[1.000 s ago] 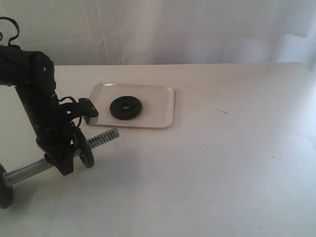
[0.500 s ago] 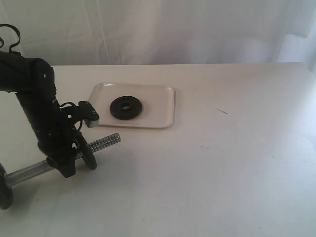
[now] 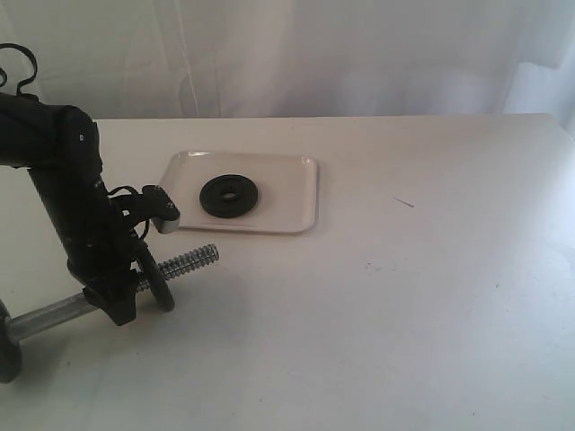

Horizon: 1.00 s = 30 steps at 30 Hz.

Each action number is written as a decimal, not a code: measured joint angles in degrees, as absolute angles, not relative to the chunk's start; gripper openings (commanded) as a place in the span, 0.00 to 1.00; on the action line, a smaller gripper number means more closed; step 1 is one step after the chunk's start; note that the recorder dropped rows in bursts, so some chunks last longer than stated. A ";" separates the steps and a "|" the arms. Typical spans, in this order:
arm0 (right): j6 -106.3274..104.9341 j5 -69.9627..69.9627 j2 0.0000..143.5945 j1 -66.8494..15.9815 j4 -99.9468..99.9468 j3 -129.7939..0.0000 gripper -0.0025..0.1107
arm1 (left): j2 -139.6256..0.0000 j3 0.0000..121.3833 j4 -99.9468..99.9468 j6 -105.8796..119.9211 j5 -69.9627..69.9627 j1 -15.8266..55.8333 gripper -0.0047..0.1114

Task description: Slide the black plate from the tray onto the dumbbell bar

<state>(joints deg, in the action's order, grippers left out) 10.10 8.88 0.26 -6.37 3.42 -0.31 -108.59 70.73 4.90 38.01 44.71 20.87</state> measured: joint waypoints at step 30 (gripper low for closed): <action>21.34 -35.36 0.62 -6.37 10.22 -0.77 0.02 | -108.59 70.73 4.90 37.77 44.72 20.87 0.04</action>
<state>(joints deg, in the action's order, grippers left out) 21.34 -35.36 0.62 -6.37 10.22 -0.77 -108.59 70.73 4.90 37.77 44.72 20.87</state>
